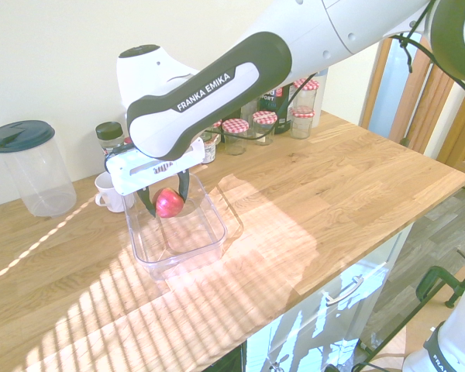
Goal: Put the apple into the container
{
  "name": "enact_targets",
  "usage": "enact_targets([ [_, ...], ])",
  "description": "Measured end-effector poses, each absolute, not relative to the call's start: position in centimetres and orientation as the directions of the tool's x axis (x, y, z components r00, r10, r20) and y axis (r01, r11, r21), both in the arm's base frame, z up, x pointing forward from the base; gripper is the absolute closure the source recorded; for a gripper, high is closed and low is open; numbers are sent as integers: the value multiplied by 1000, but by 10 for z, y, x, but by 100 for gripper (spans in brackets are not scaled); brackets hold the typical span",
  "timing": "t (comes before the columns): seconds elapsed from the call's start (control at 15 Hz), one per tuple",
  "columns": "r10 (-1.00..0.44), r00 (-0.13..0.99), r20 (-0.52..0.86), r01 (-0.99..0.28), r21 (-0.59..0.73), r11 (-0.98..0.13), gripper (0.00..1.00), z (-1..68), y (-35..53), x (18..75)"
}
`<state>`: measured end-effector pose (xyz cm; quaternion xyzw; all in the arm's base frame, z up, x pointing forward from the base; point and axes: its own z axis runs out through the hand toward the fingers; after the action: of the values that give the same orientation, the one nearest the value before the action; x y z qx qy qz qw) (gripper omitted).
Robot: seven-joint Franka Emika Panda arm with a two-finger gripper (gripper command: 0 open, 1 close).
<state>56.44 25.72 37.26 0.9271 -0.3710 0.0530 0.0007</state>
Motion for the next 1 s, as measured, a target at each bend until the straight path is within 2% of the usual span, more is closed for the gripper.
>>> enact_targets([
  [0.33, -689, 717, 103, -687, -64, -724, 0, 377, 243, 572],
  [0.6, -704, 702, 111, -701, -67, -710, 0, 457, 219, 560],
  [0.8, -695, 711, 108, -698, -13, -716, 0, 510, 160, 537],
  [1.0, -688, 721, 78, -691, 10, -723, 0, 508, 77, 512],
])
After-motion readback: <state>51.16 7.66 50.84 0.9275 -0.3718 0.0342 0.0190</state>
